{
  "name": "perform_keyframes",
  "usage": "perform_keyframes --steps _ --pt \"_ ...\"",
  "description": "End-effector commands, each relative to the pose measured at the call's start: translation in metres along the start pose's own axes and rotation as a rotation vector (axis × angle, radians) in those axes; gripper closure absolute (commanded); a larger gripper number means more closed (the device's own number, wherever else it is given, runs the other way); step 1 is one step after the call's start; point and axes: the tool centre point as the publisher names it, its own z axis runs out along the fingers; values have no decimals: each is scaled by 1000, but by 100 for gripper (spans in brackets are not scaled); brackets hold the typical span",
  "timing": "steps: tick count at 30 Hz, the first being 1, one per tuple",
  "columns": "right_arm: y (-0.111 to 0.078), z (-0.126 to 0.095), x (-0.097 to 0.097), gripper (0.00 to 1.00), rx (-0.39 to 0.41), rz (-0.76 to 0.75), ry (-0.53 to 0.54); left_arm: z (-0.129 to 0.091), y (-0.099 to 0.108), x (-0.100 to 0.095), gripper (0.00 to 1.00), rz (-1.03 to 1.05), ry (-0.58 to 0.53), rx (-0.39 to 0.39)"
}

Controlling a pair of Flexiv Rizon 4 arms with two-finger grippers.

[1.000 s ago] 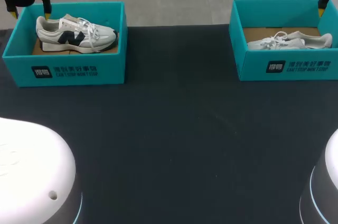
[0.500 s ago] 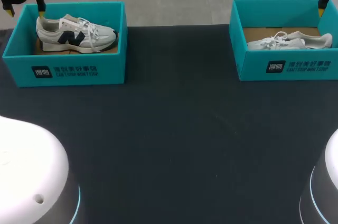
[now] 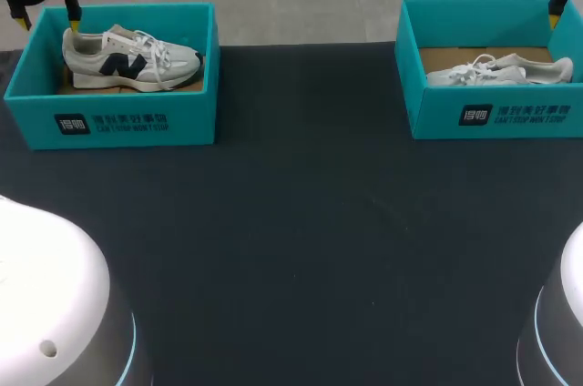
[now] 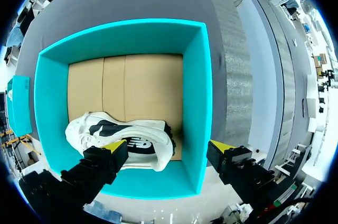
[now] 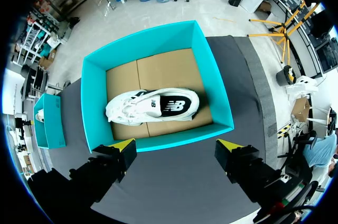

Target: Take the shoe out of the shoebox, open the shoe tongue, remove and reinsert the insole, then place the shoe into the shoebox

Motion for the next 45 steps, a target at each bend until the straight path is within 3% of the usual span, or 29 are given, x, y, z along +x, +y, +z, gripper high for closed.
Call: perform_keyframes --steps 1,7,15,17,18,19,22,23,25,28,36,39,45 --pt "-1 0 0 0 -2 1 -1 -1 4 1 0 1 1 11" --pt "-1 0 0 0 -2 1 -1 5 21 -3 0 -2 25 -21" --pt "-1 0 0 0 -2 1 -1 12 29 -9 0 38 0 -15" --pt "-1 0 0 0 -2 1 -1 15 31 -11 15 38 -9 -16" --pt "-1 0 0 0 -2 1 -1 18 32 -12 40 48 -22 -8" --pt "-1 0 0 0 -2 1 -1 20 33 -12 46 53 -13 -3" --pt "-1 0 0 0 -2 1 -1 25 35 -14 23 80 -51 33" --pt "-1 0 0 0 -2 1 -1 28 36 -15 50 87 -30 25" --pt "-1 0 0 0 -2 1 -1 32 37 -15 60 95 -39 36" --pt "-1 0 0 0 -2 1 -1 37 39 -14 53 107 -38 32" --pt "-1 0 0 0 -2 1 -1 43 45 -10 50 120 -24 15" --pt "-1 0 0 0 -2 1 -1 45 47 -8 43 122 -15 11" --pt "-1 0 0 0 -2 1 -1 59 49 -6 43 126 -9 2"
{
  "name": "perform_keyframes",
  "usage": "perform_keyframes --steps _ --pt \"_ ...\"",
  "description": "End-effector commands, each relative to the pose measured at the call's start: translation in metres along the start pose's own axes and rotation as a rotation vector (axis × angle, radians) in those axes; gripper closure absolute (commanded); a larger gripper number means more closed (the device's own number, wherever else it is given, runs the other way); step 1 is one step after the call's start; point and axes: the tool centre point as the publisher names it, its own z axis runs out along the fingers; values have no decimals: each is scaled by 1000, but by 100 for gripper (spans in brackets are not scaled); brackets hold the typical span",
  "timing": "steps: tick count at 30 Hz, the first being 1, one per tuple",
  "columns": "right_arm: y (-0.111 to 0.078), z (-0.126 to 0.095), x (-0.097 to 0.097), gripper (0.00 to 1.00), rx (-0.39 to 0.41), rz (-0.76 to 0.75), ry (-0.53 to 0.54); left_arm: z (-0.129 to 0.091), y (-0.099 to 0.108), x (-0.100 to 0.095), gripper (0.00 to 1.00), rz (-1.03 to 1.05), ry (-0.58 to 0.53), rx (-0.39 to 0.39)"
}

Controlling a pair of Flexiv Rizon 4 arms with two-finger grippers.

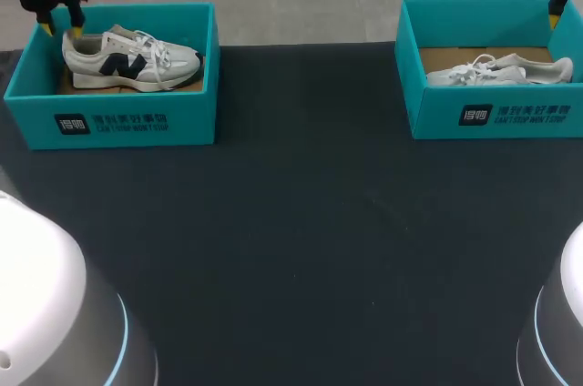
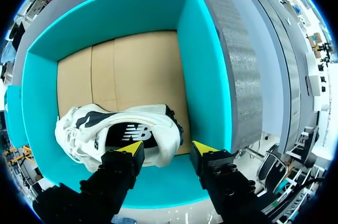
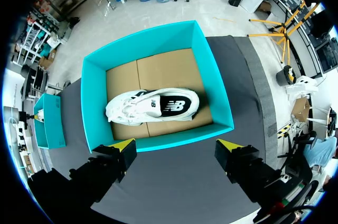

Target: Take the shoe out of the shoebox, open the shoe tongue, remove and reinsert the insole, then place the shoe into the shoebox

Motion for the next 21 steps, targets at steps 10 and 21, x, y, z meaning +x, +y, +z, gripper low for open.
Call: perform_keyframes --steps 10,21 --pt "-1 0 0 0 -2 1 -1 27 12 5 38 -3 -2 -13" --pt "-1 0 0 0 -2 1 -1 46 15 8 42 -20 -8 18"
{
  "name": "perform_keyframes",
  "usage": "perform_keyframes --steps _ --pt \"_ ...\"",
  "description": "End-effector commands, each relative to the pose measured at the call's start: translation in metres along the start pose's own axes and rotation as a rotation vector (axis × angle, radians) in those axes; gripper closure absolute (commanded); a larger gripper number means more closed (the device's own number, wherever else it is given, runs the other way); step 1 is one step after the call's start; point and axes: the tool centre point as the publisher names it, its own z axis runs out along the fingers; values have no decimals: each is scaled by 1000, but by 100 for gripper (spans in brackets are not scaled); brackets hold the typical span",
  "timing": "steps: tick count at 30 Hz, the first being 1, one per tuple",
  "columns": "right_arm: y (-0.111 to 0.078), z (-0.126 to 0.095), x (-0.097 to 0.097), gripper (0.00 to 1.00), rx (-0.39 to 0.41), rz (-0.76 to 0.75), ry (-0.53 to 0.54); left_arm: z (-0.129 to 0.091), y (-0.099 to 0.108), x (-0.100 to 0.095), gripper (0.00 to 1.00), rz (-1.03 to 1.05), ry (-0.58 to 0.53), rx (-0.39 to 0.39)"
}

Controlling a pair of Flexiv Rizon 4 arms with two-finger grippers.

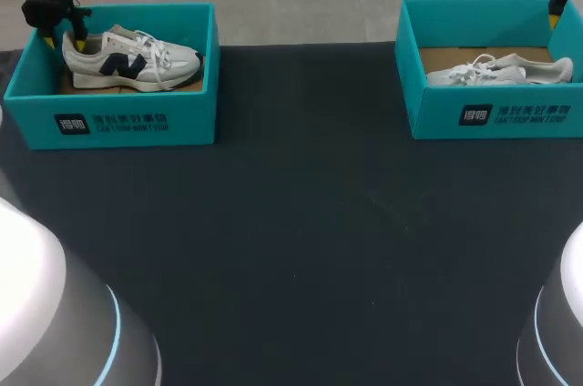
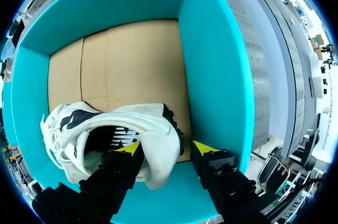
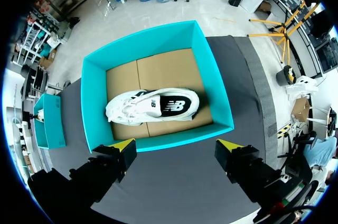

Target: Take the shoe out of the shoebox, open the shoe tongue, remove and reinsert the insole, then place the shoe into the shoebox

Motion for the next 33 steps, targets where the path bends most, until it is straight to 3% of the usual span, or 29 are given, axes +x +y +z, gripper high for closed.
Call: perform_keyframes --steps 1,14,28,33 --pt "-1 0 0 0 -2 1 -1 10 13 4 41 -2 -6 25" --pt "-1 0 0 0 -2 1 -1 34 12 3 37 -11 5 63" --pt "-1 0 0 0 -2 1 -1 39 10 4 60 -23 5 84" --pt "-1 0 0 0 -2 1 -1 35 10 9 77 -33 4 83"
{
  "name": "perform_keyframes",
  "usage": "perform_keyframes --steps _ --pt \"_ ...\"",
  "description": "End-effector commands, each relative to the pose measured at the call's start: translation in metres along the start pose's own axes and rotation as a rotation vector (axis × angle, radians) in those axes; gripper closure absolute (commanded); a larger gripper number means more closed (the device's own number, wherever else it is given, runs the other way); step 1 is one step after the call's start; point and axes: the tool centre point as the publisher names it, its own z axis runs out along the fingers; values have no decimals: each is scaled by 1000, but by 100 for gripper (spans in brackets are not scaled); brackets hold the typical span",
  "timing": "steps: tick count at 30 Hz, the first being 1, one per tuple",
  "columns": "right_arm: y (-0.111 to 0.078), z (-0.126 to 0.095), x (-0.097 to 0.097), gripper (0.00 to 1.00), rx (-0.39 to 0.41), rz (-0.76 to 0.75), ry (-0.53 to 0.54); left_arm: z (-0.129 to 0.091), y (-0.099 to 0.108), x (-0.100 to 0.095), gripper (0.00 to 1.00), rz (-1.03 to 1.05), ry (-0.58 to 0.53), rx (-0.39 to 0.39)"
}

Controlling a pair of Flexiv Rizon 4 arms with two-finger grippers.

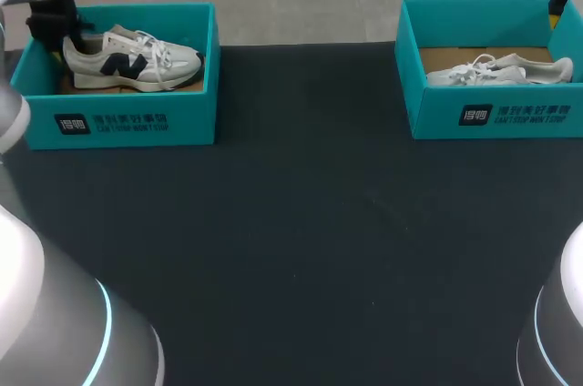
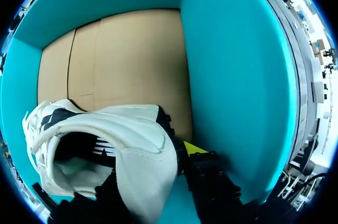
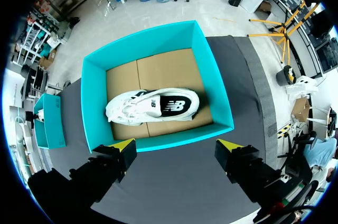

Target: Take the shoe out of the shoebox, open the shoe tongue, remove and reinsert the insole, then place the shoe into the shoebox

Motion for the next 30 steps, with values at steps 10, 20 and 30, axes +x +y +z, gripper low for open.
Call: perform_keyframes --steps 10,20,30 --pt "-1 0 0 0 -2 1 -1 -22 7 11 100 18 4 53" --pt "-1 0 0 0 -2 1 -1 -80 3 18 100 8 55 1" --pt "-1 0 0 0 -2 1 -1 -132 -2 22 100 -12 77 -16"
